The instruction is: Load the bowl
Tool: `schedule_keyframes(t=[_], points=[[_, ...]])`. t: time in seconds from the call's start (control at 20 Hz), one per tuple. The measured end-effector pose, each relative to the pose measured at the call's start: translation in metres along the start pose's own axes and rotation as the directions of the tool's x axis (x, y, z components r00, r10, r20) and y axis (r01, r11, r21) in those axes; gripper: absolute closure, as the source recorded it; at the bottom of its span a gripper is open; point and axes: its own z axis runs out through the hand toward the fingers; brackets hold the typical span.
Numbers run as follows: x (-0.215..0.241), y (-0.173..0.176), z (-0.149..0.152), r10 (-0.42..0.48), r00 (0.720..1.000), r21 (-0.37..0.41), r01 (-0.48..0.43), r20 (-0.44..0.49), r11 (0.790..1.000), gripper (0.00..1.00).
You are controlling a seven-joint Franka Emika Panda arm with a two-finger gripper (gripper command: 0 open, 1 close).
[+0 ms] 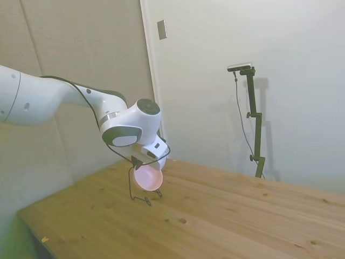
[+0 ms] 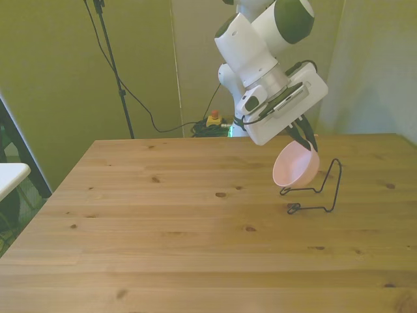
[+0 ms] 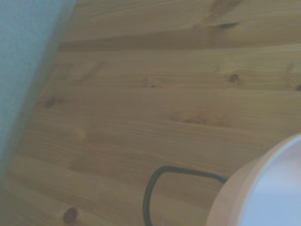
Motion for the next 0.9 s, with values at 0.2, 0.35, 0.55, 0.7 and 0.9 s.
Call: schedule_keyframes(t=[0.2, 0.35, 0.55, 0.7, 0.9], points=[[0.005, 0.009, 0.009, -0.027, 0.998, 0.090, 0.022, 0.048, 0.996, 1.00], [0.007, 0.014, 0.013, -0.045, 0.996, 0.142, 0.033, 0.081, 0.989, 1.00], [0.011, 0.018, 0.020, -0.057, 0.991, 0.204, 0.032, 0.118, 0.979, 1.00], [0.021, 0.025, 0.030, -0.054, 0.990, 0.230, 0.023, 0.131, 0.973, 1.00], [0.030, 0.032, 0.041, -0.054, 0.985, 0.261, 0.010, 0.161, 0.965, 1.00]])
